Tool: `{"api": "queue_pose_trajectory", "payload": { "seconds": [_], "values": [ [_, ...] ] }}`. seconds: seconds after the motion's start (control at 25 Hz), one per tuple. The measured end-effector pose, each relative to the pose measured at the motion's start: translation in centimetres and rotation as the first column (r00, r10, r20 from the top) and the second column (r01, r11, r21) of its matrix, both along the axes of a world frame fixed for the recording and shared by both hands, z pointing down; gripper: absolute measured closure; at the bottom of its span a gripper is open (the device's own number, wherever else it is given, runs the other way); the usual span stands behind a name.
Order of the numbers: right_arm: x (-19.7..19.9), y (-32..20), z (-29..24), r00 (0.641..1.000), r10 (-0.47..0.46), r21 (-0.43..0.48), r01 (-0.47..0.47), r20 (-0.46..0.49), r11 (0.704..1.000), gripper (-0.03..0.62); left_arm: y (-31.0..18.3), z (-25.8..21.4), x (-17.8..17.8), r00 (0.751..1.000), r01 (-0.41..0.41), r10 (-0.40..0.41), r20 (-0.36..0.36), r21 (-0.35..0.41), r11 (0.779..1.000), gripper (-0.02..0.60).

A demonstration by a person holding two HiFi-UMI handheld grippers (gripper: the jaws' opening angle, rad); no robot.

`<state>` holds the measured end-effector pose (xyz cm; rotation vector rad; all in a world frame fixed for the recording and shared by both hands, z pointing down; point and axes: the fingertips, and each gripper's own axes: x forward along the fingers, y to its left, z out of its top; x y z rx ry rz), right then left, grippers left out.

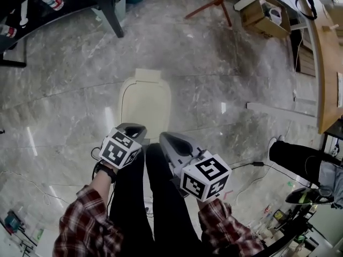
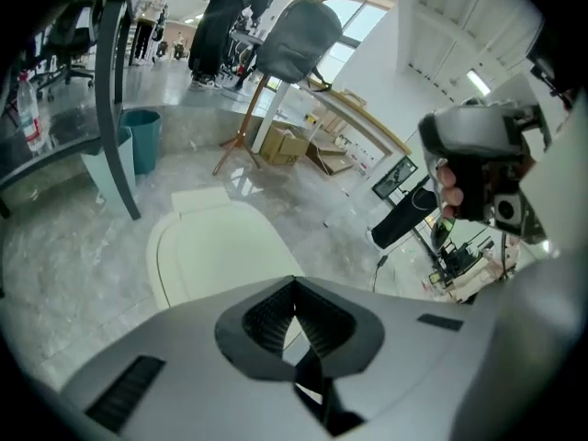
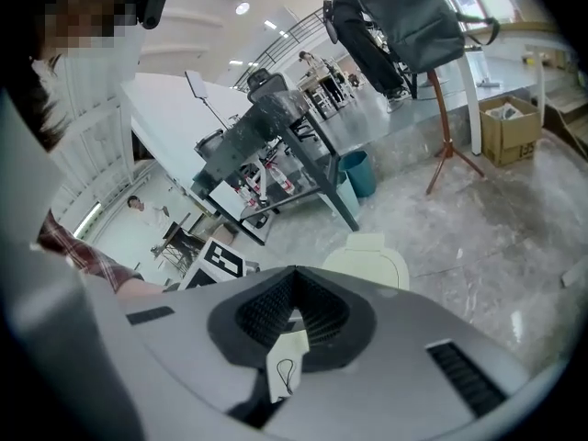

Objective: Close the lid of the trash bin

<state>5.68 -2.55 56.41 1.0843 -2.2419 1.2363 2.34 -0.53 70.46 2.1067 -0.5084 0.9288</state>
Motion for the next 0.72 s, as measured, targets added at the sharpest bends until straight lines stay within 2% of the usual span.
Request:
{"api": "queue_pose_trajectory", "payload": {
  "seconds": [0.16,0.28,0.52,0.72],
  "values": [
    [0.0,-1.8,-6.0,1.000,-0.009,0.071,0.010,-0.010,0.997,0.582,-2.9,-8.1,0.4,0.996,0.061,-0.055,-0.067,0.087,0.994,0.569],
    [-0.2,-3.7,-10.8,1.000,-0.014,0.150,0.016,-0.014,0.989,0.582,-6.1,-15.1,0.1,0.986,0.120,-0.096,-0.135,0.186,0.975,0.569],
    [-0.8,-4.2,-23.0,0.999,-0.038,0.283,0.039,-0.007,0.958,0.582,-8.7,-31.3,-0.3,0.950,0.242,-0.149,-0.273,0.345,0.907,0.569],
    [-0.7,-3.1,-33.2,0.998,-0.057,0.418,0.050,0.003,0.907,0.582,-7.8,-44.5,0.3,0.923,0.288,-0.108,-0.368,0.478,0.830,0.569]
  ]
}}
